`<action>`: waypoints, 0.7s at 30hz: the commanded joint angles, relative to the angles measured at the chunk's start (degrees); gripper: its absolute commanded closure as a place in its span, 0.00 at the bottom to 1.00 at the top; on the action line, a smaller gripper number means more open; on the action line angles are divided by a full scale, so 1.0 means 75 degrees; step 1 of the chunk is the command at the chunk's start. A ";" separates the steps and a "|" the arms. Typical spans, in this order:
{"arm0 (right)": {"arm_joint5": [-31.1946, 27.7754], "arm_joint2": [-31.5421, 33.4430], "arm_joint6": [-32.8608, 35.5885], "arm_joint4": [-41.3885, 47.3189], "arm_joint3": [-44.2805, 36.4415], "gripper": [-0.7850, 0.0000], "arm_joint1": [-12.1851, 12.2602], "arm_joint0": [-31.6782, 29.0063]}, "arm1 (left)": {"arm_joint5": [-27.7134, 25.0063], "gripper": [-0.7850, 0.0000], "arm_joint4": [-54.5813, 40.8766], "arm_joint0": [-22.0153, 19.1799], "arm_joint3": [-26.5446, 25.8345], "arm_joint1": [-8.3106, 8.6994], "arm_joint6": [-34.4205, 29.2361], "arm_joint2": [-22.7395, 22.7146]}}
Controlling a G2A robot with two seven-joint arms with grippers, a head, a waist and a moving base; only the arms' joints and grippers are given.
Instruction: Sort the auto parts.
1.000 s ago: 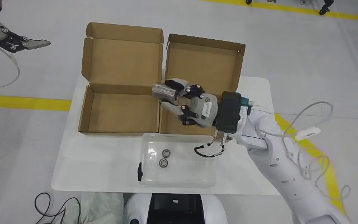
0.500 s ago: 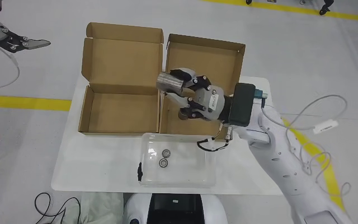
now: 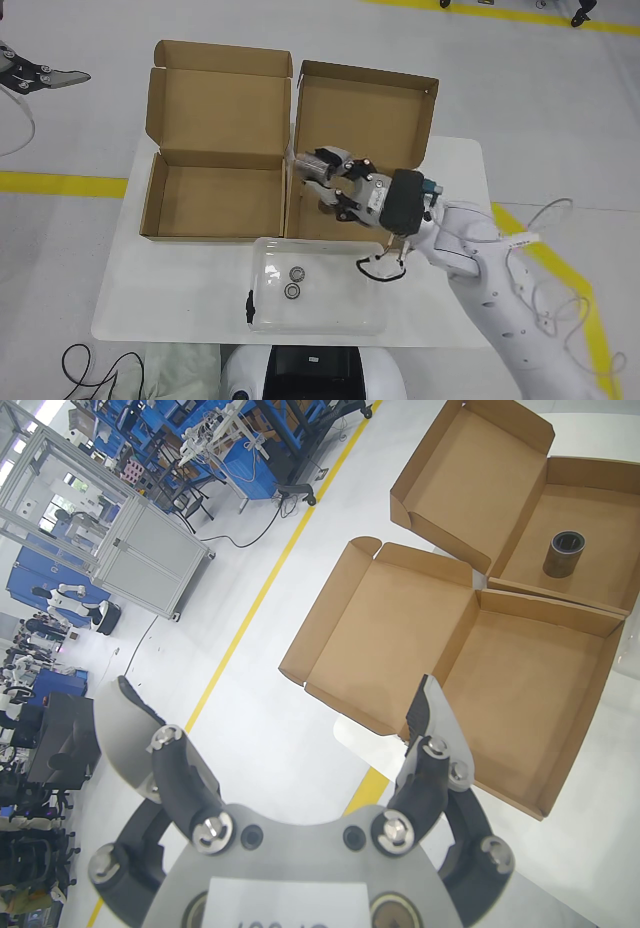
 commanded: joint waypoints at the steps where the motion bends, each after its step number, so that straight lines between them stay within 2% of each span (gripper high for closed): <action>1: 0.0034 0.0055 0.0162 -0.0017 0.0040 1.00 0.0021 -0.0154 | 0.0000 0.00 0.0000 0.0000 0.0000 0.0000 0.0000 0.0000; 12: 0.0546 0.0390 0.0977 -0.0274 0.0280 1.00 0.0127 -0.0949 | 0.0000 0.00 0.0000 0.0000 0.0000 0.0000 0.0000 0.0000; 17: 0.1107 0.0398 0.2146 -0.0651 0.0353 1.00 0.0154 -0.1119 | 0.0000 0.00 0.0000 0.0000 0.0000 0.0000 0.0000 0.0000; 18: 0.1305 0.0368 0.2605 -0.0762 0.0356 1.00 0.0153 -0.1116 | 0.0000 0.00 0.0000 0.0000 0.0000 0.0000 0.0000 0.0000; 21: 0.1643 0.0315 0.3239 -0.0631 0.0470 1.00 0.0133 -0.1107 | 0.0000 0.00 0.0000 0.0000 0.0000 0.0000 0.0000 0.0000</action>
